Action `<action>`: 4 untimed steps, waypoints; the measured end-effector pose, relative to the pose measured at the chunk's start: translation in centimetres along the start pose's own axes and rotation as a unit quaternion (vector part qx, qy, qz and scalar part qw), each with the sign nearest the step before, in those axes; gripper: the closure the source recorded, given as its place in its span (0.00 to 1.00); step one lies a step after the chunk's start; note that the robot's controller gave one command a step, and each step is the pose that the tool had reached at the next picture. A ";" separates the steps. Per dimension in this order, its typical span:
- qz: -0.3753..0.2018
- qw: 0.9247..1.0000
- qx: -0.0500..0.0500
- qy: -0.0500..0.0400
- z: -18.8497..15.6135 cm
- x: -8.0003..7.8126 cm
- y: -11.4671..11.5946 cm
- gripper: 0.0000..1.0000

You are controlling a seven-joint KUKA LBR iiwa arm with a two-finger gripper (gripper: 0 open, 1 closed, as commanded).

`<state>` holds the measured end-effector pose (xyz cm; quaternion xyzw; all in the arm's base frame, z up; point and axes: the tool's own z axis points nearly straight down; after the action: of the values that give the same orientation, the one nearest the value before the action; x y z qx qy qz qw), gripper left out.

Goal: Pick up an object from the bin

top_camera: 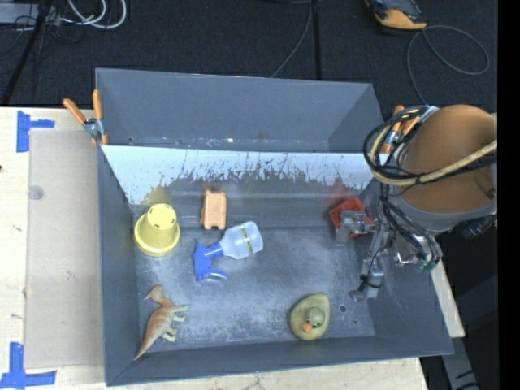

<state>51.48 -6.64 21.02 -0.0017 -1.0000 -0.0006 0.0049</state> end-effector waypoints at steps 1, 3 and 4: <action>-0.001 1.000 0.000 -0.004 -0.4 -0.1 0.0 0.00; -0.033 0.999 0.000 -0.005 8.6 1.9 1.1 0.00; -0.031 1.000 0.000 -0.004 13.8 2.0 2.5 0.00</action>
Offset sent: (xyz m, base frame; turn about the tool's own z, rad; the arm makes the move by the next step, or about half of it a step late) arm -0.0456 0.0241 -0.0898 -0.1446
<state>49.39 -4.12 7.22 0.0297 -0.9996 -0.0003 0.0010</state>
